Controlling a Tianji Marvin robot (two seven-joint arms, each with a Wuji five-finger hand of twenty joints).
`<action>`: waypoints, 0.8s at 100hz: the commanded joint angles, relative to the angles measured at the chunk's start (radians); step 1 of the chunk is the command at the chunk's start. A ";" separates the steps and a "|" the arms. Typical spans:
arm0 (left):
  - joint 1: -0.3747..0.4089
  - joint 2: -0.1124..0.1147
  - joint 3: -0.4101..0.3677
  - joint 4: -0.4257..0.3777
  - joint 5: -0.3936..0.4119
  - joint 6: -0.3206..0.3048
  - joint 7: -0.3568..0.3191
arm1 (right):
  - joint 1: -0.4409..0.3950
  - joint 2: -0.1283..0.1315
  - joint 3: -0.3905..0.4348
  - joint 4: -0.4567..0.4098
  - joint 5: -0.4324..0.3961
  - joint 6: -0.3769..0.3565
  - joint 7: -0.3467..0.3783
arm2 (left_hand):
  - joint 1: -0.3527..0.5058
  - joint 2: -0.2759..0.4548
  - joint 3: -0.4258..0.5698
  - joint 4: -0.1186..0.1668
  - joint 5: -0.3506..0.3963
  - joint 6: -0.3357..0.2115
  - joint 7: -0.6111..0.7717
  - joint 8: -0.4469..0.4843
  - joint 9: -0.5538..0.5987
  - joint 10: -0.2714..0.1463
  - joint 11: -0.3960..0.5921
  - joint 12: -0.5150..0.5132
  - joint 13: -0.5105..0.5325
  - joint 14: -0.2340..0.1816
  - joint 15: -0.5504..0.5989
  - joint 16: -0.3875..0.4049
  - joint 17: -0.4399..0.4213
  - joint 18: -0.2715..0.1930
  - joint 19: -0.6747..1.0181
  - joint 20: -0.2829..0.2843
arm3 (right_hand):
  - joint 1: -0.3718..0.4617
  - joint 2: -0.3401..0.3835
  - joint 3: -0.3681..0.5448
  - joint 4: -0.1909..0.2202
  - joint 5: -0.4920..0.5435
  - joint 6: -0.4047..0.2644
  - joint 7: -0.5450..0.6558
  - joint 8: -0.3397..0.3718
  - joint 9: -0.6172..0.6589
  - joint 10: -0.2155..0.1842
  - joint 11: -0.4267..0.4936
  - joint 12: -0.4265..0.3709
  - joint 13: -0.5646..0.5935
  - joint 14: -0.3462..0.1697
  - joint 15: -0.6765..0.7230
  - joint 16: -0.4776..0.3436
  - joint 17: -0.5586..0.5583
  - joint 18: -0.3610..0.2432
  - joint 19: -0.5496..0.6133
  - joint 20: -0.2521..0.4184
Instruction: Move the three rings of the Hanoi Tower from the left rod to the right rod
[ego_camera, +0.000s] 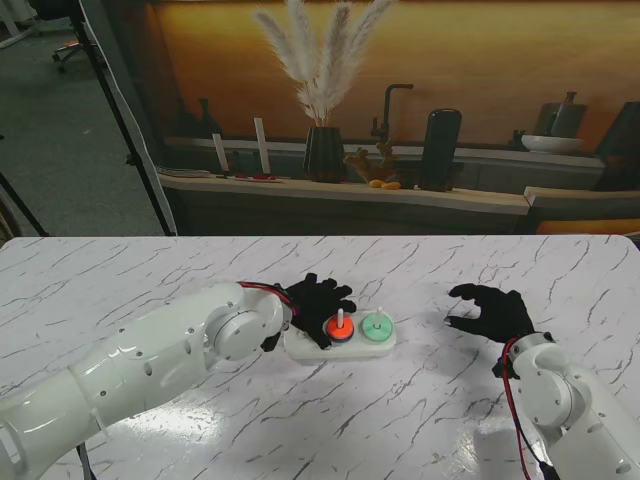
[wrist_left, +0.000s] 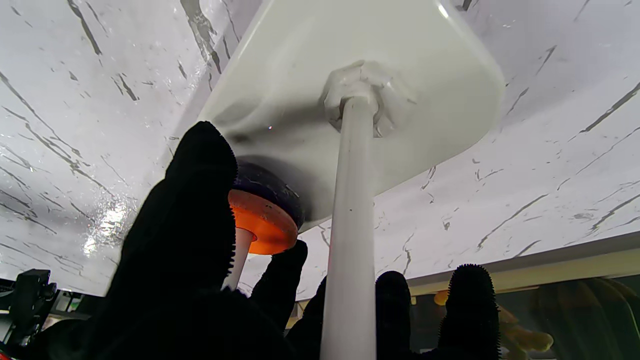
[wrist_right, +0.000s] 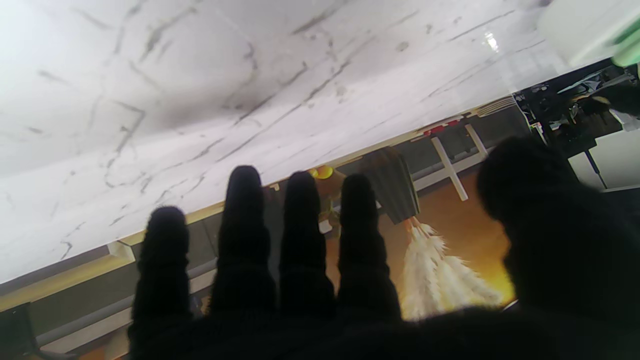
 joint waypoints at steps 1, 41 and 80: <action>0.002 -0.009 0.005 0.010 0.001 -0.026 -0.006 | -0.007 -0.008 -0.003 0.000 0.002 -0.001 -0.002 | 0.026 -0.035 0.028 0.023 -0.001 -0.023 0.009 0.022 0.010 0.001 0.007 0.019 0.035 0.010 0.007 0.017 -0.001 0.032 0.041 -0.013 | -0.002 -0.012 0.011 0.035 0.019 0.005 0.001 0.016 0.018 0.001 0.016 0.006 0.011 -0.024 0.024 0.009 -0.014 0.102 0.024 0.008; 0.027 -0.023 -0.015 0.034 0.024 -0.030 0.067 | -0.006 -0.007 -0.006 0.001 0.002 -0.001 0.001 | 0.136 0.087 -0.046 0.019 0.062 -0.092 0.079 0.080 0.071 -0.011 0.032 0.034 0.093 0.012 0.040 0.041 0.010 0.030 0.152 -0.030 | -0.002 -0.012 0.011 0.035 0.020 0.007 0.001 0.016 0.019 0.001 0.016 0.006 0.010 -0.024 0.023 0.008 -0.015 0.102 0.024 0.008; 0.041 -0.028 -0.041 0.041 -0.009 -0.033 0.074 | -0.006 -0.006 -0.009 0.002 0.004 0.001 0.007 | 0.184 0.188 -0.141 0.007 0.100 -0.150 0.118 0.085 0.090 -0.025 0.038 0.033 0.100 0.010 0.043 0.042 0.009 0.039 0.165 -0.048 | -0.003 -0.009 0.011 0.036 0.019 0.007 0.000 0.015 0.017 0.003 0.015 0.005 0.007 -0.023 0.022 0.008 -0.015 0.102 0.024 0.008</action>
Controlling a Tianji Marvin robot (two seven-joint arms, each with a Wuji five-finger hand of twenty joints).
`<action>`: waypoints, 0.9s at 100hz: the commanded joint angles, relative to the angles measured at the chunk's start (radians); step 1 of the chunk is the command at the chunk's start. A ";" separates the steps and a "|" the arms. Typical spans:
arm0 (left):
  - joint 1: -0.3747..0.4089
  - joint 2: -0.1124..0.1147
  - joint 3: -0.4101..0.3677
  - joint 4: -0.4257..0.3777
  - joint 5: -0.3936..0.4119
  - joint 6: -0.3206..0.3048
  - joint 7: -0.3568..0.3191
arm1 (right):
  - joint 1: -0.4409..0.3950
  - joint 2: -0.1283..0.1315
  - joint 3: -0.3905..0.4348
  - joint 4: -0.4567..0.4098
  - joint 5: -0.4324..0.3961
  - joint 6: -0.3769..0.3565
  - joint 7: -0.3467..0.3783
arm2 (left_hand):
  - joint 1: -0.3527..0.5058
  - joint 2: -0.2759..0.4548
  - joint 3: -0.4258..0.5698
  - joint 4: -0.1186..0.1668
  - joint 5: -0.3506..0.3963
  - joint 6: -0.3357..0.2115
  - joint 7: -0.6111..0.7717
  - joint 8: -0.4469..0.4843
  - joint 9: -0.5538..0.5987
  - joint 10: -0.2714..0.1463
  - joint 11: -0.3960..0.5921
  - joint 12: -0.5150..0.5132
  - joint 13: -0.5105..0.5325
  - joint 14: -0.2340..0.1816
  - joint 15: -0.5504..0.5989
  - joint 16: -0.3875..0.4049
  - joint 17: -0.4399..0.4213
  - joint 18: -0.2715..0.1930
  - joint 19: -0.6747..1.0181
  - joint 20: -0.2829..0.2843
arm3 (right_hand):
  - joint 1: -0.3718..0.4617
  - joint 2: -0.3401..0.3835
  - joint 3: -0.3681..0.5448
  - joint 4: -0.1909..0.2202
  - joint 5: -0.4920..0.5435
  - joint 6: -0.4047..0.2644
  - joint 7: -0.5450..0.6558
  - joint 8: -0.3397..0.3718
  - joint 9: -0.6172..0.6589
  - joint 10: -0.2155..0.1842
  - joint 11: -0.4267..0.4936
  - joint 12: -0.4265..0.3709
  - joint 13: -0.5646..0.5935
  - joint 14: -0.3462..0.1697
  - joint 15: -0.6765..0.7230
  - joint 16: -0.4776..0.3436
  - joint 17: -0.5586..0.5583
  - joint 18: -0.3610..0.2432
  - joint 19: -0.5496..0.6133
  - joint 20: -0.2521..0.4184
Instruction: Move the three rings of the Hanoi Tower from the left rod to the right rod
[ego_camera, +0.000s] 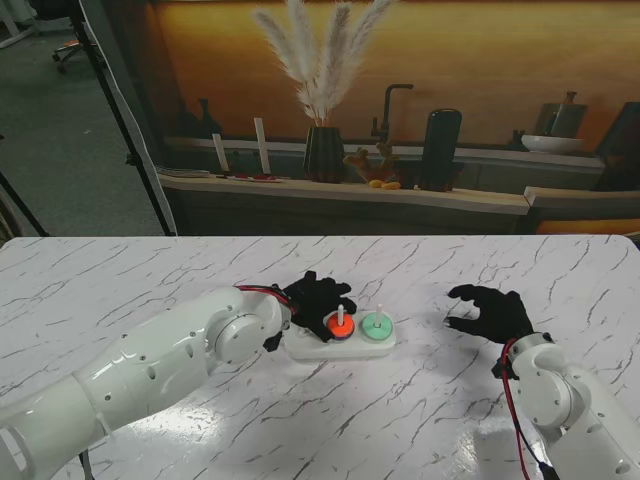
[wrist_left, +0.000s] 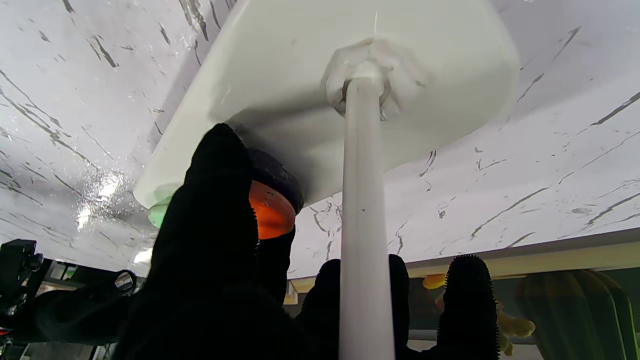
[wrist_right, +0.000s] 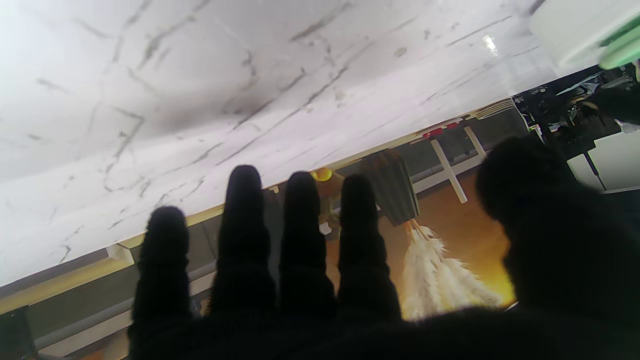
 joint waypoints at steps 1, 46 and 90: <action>0.007 -0.008 -0.005 0.001 -0.012 -0.026 -0.011 | -0.007 -0.006 -0.006 0.001 0.004 0.001 0.005 | 0.062 0.080 0.011 0.009 0.015 -0.034 0.015 0.007 0.015 -0.012 -0.002 0.017 0.011 0.010 0.004 0.009 -0.003 0.040 0.036 -0.011 | -0.003 -0.009 0.008 0.036 0.019 0.007 0.000 0.015 0.017 0.002 0.015 0.005 0.008 -0.023 0.013 0.008 -0.015 0.101 0.023 0.008; 0.026 -0.013 -0.035 -0.003 -0.041 -0.014 -0.004 | -0.004 -0.006 -0.010 0.003 0.004 0.002 0.007 | 0.133 0.130 -0.024 -0.009 0.052 -0.129 0.121 0.069 0.057 -0.028 0.018 0.023 0.031 0.004 0.010 0.012 0.001 0.066 0.053 -0.016 | -0.004 -0.007 0.008 0.036 0.018 0.005 0.000 0.015 0.017 0.002 0.014 0.005 0.008 -0.023 0.013 0.008 -0.015 0.102 0.023 0.008; 0.067 0.004 -0.114 -0.068 -0.038 -0.009 -0.037 | 0.000 -0.006 -0.015 0.006 0.005 0.000 0.006 | 0.147 0.123 -0.026 -0.018 0.067 -0.139 0.144 0.088 0.067 -0.032 0.021 0.022 0.037 0.004 0.012 0.014 0.001 0.070 0.056 -0.020 | -0.003 -0.008 0.008 0.036 0.018 0.005 -0.001 0.015 0.017 0.002 0.014 0.005 0.009 -0.024 0.013 0.008 -0.015 0.101 0.023 0.008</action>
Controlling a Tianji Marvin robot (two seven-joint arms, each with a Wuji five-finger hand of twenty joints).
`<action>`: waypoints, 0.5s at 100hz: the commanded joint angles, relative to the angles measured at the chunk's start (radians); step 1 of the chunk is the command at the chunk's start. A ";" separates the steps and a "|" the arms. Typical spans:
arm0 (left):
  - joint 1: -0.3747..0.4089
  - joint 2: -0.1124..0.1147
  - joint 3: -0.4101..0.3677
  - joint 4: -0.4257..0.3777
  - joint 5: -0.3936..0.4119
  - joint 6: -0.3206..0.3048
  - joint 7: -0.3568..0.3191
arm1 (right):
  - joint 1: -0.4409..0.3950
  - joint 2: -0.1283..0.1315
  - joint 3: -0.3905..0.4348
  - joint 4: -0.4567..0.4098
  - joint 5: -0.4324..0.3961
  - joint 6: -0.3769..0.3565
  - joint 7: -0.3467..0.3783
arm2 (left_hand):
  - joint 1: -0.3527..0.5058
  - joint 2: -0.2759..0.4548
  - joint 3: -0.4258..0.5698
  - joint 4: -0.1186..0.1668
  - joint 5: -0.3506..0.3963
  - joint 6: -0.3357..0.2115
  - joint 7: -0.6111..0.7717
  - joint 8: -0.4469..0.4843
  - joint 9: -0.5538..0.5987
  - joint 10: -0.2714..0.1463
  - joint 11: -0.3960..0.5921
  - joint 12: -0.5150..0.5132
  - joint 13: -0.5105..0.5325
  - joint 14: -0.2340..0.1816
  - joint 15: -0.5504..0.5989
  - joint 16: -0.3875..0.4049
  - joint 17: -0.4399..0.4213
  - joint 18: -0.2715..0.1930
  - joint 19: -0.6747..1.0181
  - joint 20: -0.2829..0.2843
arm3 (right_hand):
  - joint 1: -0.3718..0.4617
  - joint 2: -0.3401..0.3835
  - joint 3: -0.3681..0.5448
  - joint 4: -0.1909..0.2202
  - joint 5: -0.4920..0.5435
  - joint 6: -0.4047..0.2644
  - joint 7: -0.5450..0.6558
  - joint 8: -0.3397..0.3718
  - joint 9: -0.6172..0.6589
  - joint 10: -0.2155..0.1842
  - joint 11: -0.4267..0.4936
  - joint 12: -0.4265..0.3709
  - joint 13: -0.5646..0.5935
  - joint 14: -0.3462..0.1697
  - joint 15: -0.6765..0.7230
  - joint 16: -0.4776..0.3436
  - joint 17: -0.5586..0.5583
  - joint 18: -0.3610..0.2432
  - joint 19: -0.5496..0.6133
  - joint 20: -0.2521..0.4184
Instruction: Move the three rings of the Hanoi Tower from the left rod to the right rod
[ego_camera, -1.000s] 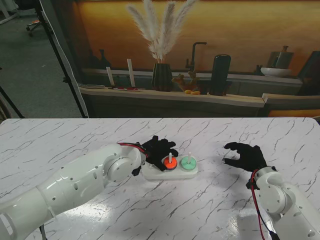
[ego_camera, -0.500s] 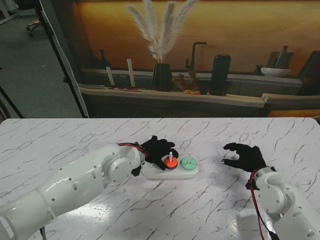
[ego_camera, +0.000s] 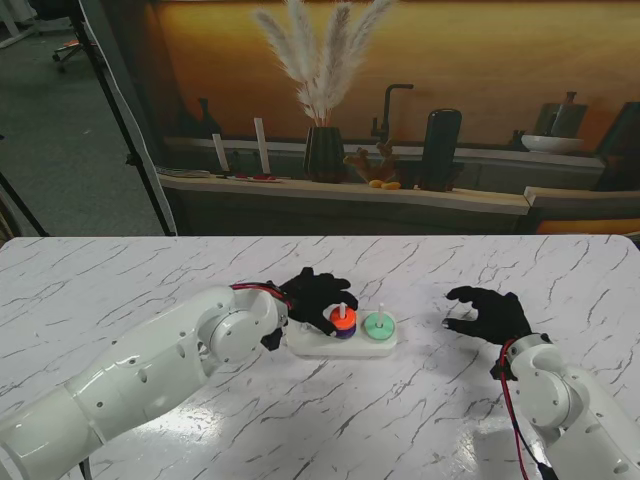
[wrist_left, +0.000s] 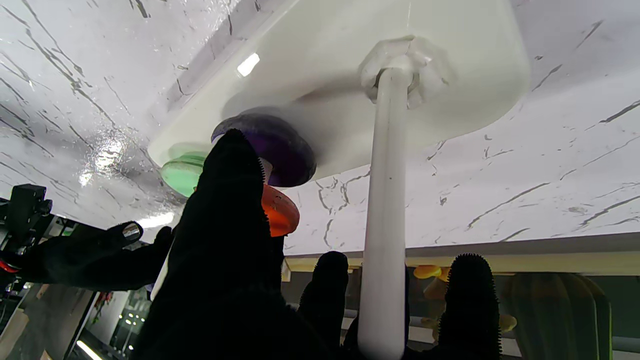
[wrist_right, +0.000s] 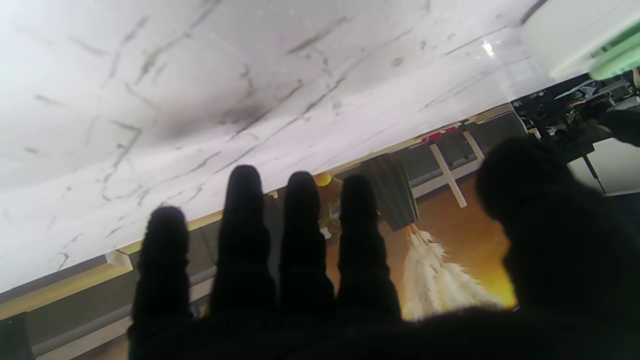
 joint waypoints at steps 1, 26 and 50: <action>0.002 0.000 -0.009 -0.016 -0.001 -0.016 -0.017 | -0.003 -0.006 -0.006 0.002 0.003 -0.002 0.000 | 0.076 0.083 0.035 -0.016 0.039 -0.073 0.084 0.042 0.015 -0.011 0.012 0.021 0.027 0.005 0.010 0.012 -0.001 0.055 0.038 -0.010 | -0.003 -0.008 0.008 0.036 0.018 0.007 -0.001 0.015 0.016 0.002 0.014 0.005 0.009 -0.022 0.013 0.008 -0.015 0.101 0.023 0.008; 0.029 0.007 -0.058 -0.055 -0.006 -0.012 -0.034 | 0.000 -0.007 -0.008 0.004 0.003 -0.003 -0.001 | 0.077 0.083 0.035 -0.015 0.042 -0.071 0.083 0.037 0.021 -0.010 0.013 0.021 0.033 0.006 0.012 0.014 0.001 0.055 0.040 -0.010 | -0.004 -0.008 0.008 0.036 0.018 0.006 -0.001 0.015 0.018 0.003 0.015 0.005 0.008 -0.022 0.013 0.008 -0.015 0.101 0.023 0.008; 0.056 0.015 -0.106 -0.097 -0.004 -0.006 -0.055 | 0.001 -0.007 -0.013 0.007 0.006 -0.005 -0.003 | 0.077 0.086 0.034 -0.016 0.041 -0.067 0.078 0.031 0.025 -0.010 0.013 0.020 0.037 0.008 0.013 0.014 0.002 0.055 0.041 -0.011 | -0.004 -0.007 0.007 0.036 0.017 0.005 -0.001 0.015 0.018 0.002 0.015 0.005 0.007 -0.023 0.012 0.008 -0.015 0.102 0.023 0.008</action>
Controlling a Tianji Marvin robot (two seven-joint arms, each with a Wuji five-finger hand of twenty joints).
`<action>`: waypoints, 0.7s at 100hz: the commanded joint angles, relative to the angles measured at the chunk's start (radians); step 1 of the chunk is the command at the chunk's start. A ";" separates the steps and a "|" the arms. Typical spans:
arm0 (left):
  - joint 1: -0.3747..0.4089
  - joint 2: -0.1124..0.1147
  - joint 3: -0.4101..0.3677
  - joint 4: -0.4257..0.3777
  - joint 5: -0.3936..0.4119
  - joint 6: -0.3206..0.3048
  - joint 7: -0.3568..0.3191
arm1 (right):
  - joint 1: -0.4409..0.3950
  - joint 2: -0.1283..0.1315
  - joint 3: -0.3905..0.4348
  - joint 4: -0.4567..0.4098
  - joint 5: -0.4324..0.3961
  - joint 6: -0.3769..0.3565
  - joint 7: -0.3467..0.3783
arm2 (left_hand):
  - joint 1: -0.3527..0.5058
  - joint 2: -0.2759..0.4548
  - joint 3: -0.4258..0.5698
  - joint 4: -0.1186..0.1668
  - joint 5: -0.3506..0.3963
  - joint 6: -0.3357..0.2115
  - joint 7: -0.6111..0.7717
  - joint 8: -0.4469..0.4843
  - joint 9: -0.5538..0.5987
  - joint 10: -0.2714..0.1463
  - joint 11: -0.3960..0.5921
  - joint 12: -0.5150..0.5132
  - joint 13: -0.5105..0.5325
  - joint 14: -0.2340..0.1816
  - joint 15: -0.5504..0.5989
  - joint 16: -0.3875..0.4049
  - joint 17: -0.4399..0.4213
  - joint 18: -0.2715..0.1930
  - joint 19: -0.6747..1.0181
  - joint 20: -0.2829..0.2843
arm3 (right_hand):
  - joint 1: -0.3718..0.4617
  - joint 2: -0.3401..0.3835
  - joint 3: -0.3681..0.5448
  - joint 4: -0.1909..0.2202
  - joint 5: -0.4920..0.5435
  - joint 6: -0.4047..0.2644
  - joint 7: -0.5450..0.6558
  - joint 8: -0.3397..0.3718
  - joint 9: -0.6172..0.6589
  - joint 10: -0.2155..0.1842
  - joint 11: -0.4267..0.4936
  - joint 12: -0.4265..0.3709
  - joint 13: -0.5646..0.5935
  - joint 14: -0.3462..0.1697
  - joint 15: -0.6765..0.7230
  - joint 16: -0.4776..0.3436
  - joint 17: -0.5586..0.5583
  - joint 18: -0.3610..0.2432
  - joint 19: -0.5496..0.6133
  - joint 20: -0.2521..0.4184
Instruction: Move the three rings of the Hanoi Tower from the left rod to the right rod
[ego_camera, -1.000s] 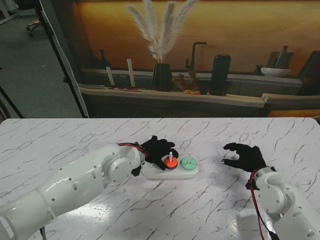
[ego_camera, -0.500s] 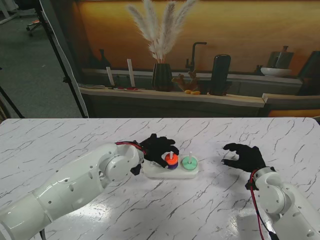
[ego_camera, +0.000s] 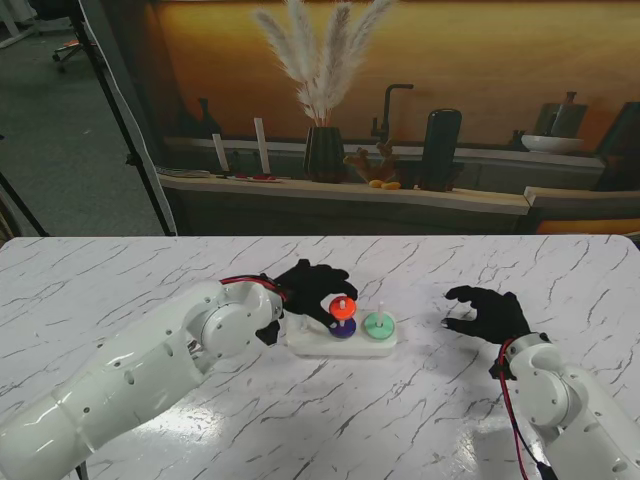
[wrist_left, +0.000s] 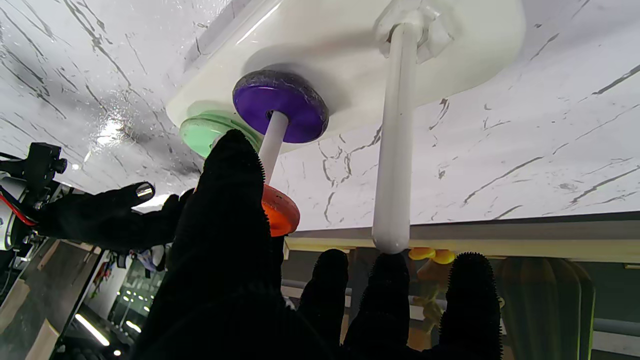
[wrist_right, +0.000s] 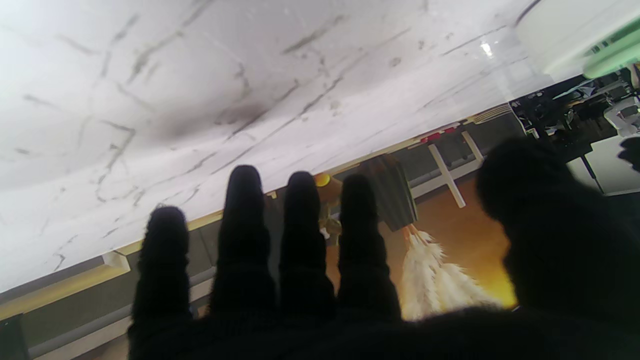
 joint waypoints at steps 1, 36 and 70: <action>0.005 0.001 -0.008 -0.014 0.005 -0.015 -0.013 | -0.005 -0.007 -0.007 0.002 0.004 -0.003 -0.001 | 0.076 0.086 0.034 -0.016 0.041 -0.066 0.077 0.030 0.015 -0.009 0.001 0.020 0.026 0.007 0.008 0.014 -0.008 0.047 0.041 -0.010 | -0.004 -0.007 0.008 0.036 0.018 0.006 -0.001 0.015 0.018 0.002 0.015 0.005 0.007 -0.023 0.012 0.008 -0.015 0.102 0.023 0.008; 0.033 0.010 -0.079 -0.074 0.013 -0.005 -0.043 | 0.000 -0.008 -0.014 0.006 0.007 -0.005 -0.004 | 0.070 0.093 0.031 -0.017 0.046 -0.061 0.060 0.017 0.017 -0.007 -0.001 0.019 0.031 0.009 0.009 0.014 -0.007 0.049 0.042 -0.010 | -0.004 -0.008 0.007 0.036 0.019 0.005 -0.001 0.015 0.018 0.002 0.015 0.006 0.008 -0.023 0.012 0.008 -0.015 0.101 0.023 0.008; 0.075 0.026 -0.162 -0.129 0.044 -0.005 -0.088 | 0.006 -0.009 -0.025 0.014 0.014 -0.006 -0.007 | 0.064 0.097 0.029 -0.017 0.048 -0.056 0.046 0.011 0.019 -0.005 -0.004 0.018 0.031 0.010 0.008 0.014 -0.006 0.049 0.043 -0.011 | -0.003 -0.008 0.007 0.036 0.018 0.007 -0.001 0.015 0.017 0.002 0.015 0.006 0.007 -0.023 0.012 0.008 -0.015 0.101 0.024 0.008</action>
